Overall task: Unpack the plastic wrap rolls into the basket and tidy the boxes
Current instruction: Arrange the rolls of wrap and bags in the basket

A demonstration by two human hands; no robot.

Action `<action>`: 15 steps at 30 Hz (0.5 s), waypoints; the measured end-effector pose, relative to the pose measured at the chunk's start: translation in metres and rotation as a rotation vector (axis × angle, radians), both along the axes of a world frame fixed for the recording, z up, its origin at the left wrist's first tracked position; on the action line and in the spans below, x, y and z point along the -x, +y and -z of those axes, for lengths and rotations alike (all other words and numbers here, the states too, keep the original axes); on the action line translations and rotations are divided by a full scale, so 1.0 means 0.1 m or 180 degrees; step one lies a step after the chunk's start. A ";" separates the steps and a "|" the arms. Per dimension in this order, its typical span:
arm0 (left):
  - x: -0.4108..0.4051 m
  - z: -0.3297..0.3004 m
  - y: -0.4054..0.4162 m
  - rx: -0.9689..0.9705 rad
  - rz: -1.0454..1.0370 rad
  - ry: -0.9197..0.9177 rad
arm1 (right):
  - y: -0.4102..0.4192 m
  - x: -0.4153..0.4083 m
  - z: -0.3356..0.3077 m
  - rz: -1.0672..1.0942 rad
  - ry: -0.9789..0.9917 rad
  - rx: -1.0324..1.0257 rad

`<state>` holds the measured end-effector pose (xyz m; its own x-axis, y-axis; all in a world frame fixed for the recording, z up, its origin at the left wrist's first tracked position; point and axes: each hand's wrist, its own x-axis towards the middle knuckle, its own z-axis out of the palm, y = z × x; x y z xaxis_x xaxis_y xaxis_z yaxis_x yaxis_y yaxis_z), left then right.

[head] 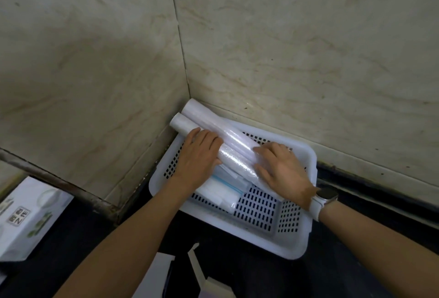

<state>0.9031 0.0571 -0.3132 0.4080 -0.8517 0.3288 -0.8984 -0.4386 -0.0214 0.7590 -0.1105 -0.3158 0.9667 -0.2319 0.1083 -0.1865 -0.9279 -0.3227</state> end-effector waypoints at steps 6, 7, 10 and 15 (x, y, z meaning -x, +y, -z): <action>0.04 -0.03 0.03 -0.0053 -0.0006 0.0070 | 0.12 -0.01 0.06 -0.0127 0.0644 0.0514; 0.04 -0.04 0.03 -0.0023 -0.0008 0.0133 | 0.12 -0.02 0.06 -0.0106 0.0631 0.0480; 0.11 -0.07 0.07 0.0170 -0.0104 0.0380 | 0.13 0.01 0.08 -0.0001 0.0603 0.0408; 0.23 0.05 0.43 0.0292 -0.0450 0.0950 | 0.16 0.02 0.07 0.0149 0.0485 0.0131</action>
<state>0.8796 0.1005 -0.3179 0.6096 -0.7524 0.2496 -0.7893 -0.5471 0.2786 0.7565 -0.0946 -0.3231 0.9609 -0.2756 -0.0283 -0.2738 -0.9289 -0.2493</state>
